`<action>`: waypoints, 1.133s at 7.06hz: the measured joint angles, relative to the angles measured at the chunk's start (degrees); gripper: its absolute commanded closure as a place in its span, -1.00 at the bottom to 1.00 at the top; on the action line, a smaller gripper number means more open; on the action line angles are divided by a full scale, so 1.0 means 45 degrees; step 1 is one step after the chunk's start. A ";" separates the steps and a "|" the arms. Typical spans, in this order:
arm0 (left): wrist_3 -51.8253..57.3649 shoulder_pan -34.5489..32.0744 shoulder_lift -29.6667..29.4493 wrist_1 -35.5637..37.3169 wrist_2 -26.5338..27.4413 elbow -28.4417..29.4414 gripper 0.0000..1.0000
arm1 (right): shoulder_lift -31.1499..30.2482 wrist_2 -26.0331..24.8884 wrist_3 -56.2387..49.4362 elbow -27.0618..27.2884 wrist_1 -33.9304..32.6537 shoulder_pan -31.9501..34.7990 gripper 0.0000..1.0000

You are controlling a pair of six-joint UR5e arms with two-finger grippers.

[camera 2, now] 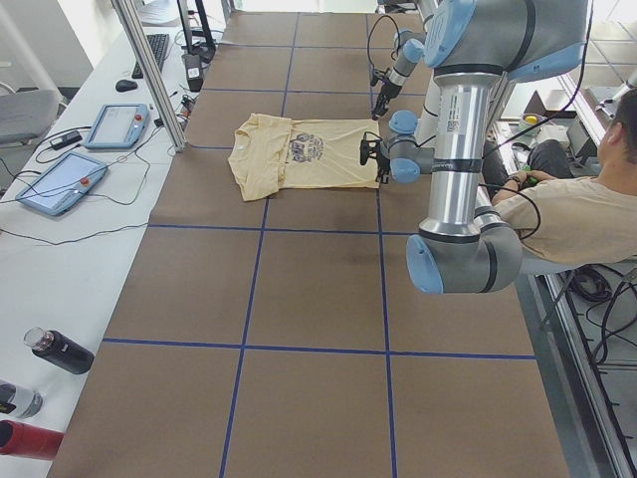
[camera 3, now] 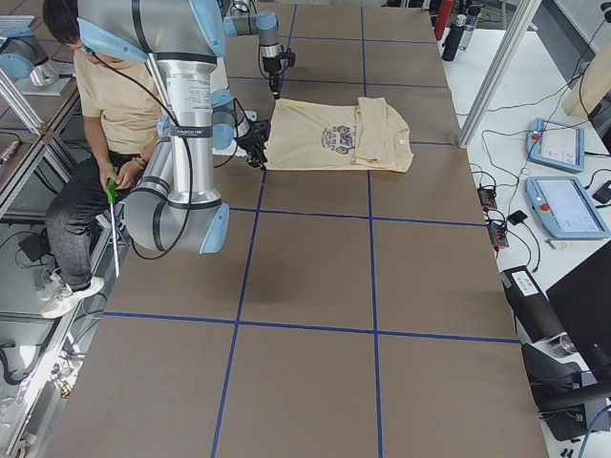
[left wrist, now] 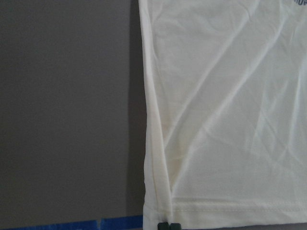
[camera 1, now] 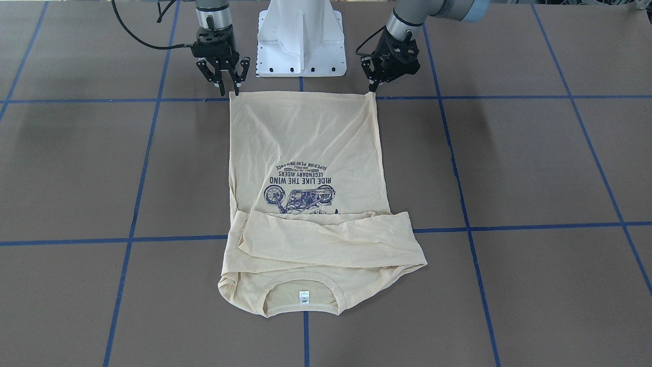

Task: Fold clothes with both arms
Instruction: 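Lift the hem with both grippers and fold it toward the collar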

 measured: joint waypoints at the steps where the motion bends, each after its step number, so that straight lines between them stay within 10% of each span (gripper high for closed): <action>1: 0.0000 0.0000 0.0001 0.0000 0.0000 0.0000 1.00 | 0.0009 -0.0001 -0.0004 -0.0063 0.0005 -0.0027 0.12; 6: 0.0001 0.0000 -0.0012 0.0000 0.0000 0.0000 1.00 | 0.0073 -0.0002 0.0210 -0.0240 0.0020 -0.0072 1.00; 8: 0.0001 0.0000 -0.0017 0.0000 -0.0004 -0.0003 1.00 | 0.0081 -0.0002 0.0226 -0.0195 0.0032 -0.0080 1.00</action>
